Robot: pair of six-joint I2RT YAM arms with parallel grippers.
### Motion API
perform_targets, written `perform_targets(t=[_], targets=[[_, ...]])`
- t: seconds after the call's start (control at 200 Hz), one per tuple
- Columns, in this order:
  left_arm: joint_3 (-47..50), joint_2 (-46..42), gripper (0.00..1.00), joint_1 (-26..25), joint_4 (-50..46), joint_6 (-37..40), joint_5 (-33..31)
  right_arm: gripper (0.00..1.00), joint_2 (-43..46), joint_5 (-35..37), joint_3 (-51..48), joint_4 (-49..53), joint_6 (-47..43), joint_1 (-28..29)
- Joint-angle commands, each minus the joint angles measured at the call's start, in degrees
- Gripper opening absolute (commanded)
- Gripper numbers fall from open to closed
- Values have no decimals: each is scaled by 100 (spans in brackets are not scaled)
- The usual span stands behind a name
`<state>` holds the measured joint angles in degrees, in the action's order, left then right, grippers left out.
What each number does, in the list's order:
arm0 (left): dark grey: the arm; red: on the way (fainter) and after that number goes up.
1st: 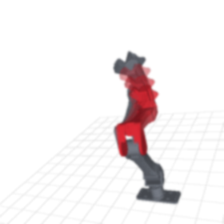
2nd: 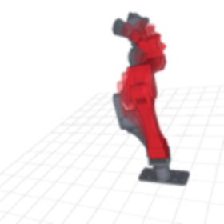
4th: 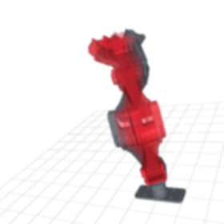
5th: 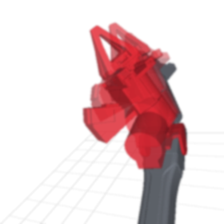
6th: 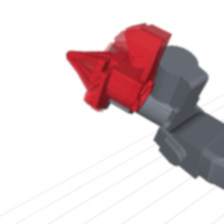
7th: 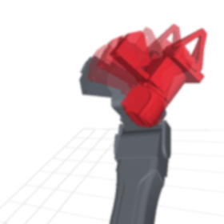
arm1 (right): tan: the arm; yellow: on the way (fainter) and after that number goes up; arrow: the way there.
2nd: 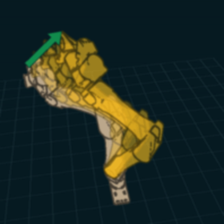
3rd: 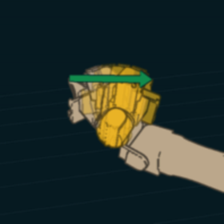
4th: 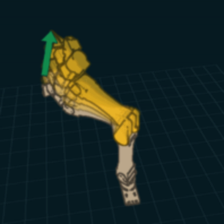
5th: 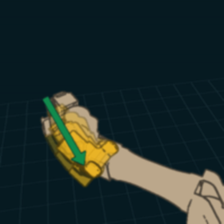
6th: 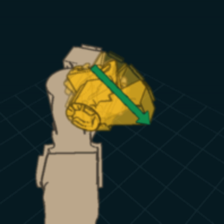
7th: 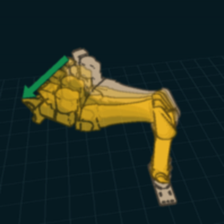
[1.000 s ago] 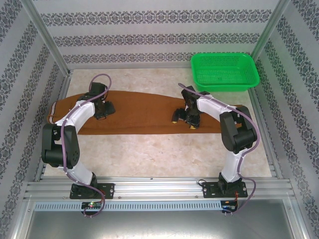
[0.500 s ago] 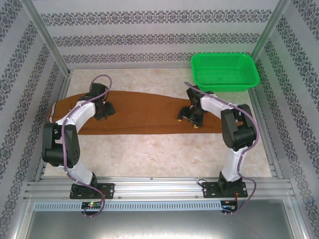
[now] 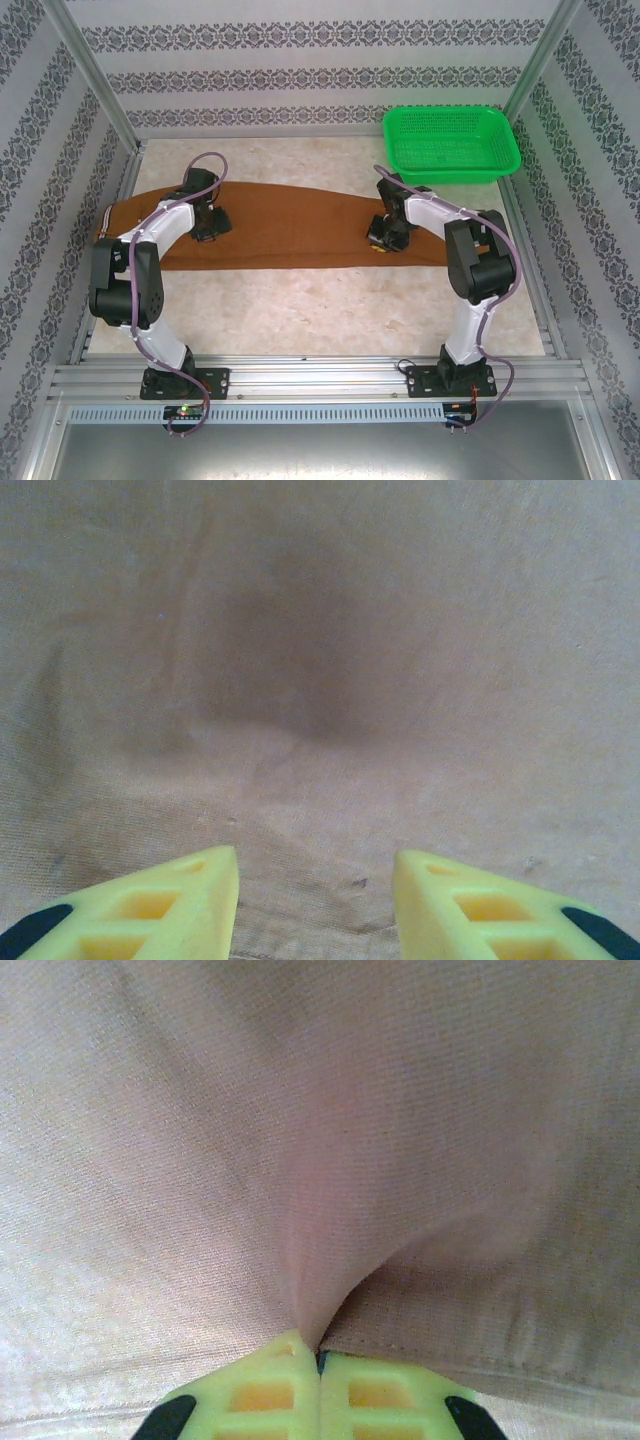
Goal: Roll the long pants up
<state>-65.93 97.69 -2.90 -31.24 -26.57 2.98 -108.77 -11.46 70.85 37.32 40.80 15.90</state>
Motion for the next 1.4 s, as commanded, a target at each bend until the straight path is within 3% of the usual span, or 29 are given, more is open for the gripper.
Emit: perform_targets(t=[0.0, 0.4, 0.704, 0.834, 0.859, 0.914, 0.994, 1.044, 1.274, 1.394], targets=[[-146, 33, 43, -3, 9, 131, -67, 0, 622, 283, -259, 323, 0, 13], [4, -568, 42, 66, -279, 96, -530, 0, 2110, 381, -318, 1230, -181, 439], [429, -1336, 42, 211, -382, 10, -756, 0, 3773, 861, -1198, 1940, -136, 567], [610, -1325, 42, 211, -334, -53, -759, 0, 3675, 472, -1888, 1671, -114, 450], [621, -1318, 42, 216, -336, -56, -748, 9, 3563, 341, -1951, 1570, -136, 446], [641, -1314, 42, 211, -339, -76, -729, 42, 3297, 238, -1988, 1467, -184, 415], [666, -1292, 43, 219, -474, -115, -855, 63, 3035, 209, -1817, 1496, -322, 238], [707, -1272, 44, 281, -550, -141, -964, 82, 3040, 284, -1682, 1561, -406, 38], [961, -708, 40, 1050, -285, -593, -621, 84, 3577, 300, -1337, 1600, -664, -1767], [1418, -109, 31, 1607, 167, -981, -102, 84, 3537, 344, -1263, 1426, -665, -2676]])
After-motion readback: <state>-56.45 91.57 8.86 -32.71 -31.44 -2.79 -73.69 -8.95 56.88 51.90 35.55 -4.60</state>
